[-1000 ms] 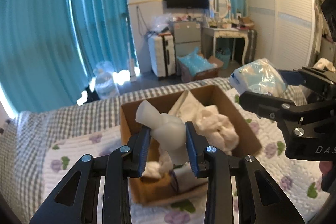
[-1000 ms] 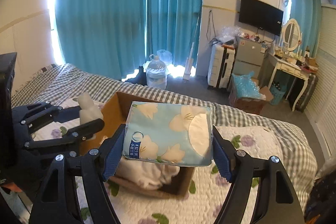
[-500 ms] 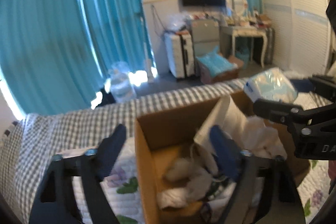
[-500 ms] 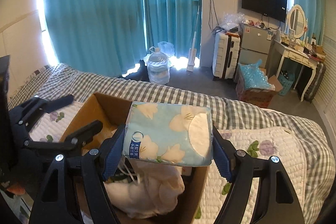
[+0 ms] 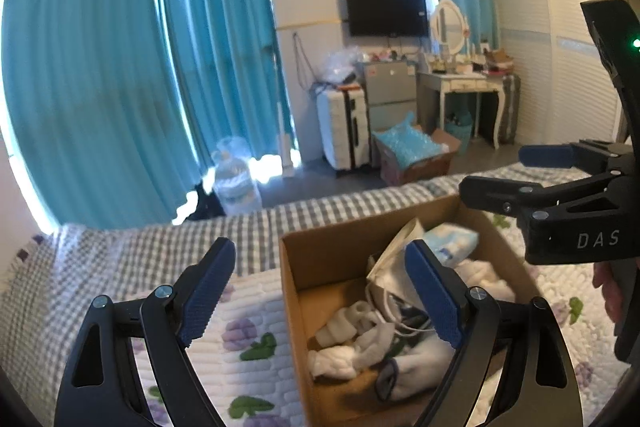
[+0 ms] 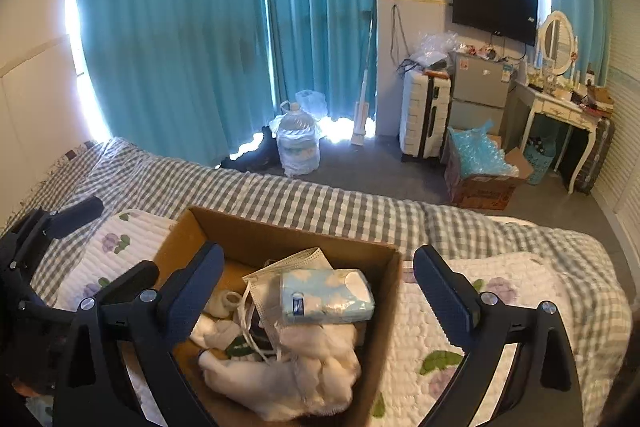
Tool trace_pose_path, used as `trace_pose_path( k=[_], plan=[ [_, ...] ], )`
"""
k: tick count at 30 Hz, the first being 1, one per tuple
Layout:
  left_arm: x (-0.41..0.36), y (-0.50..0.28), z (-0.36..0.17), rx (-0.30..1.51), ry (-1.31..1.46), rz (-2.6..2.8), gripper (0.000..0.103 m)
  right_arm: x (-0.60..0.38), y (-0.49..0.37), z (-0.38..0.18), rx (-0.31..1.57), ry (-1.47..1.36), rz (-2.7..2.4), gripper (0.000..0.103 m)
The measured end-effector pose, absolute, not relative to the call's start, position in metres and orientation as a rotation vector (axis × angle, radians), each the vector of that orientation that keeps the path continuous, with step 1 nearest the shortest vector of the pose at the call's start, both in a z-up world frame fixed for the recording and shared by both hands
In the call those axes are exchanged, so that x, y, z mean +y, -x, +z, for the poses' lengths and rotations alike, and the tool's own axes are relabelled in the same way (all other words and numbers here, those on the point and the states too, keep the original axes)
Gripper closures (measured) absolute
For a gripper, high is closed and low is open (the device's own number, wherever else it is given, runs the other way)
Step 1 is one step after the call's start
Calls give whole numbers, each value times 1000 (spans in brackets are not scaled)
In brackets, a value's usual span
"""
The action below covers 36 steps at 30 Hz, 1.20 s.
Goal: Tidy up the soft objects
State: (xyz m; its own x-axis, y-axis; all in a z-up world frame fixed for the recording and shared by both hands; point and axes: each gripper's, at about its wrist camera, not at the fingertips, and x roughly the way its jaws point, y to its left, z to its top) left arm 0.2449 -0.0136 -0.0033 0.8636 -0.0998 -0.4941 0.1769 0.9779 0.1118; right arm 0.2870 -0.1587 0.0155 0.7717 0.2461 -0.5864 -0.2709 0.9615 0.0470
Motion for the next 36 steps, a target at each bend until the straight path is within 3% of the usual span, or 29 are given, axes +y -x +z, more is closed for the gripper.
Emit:
trace_pose_path(
  k=[10,11,13,18,27,36],
  plan=[
    [-6,-153,94,364,-123,-135,15,-182,-177,135,451,40,211,6],
    [-4,-145,103,347,-119,-126,13,-182,-163,146,425,49,206,5],
    [2,-119,125,294,-108,-95,0,-185,-130,171,352,50,201,1],
    [22,-69,142,187,-68,-56,0,-183,-63,195,225,44,224,0],
    [38,-38,113,101,2,-6,0,-176,-17,159,129,33,236,0],
    [41,-60,31,163,13,31,0,-178,-57,50,265,-1,211,0]
  ],
)
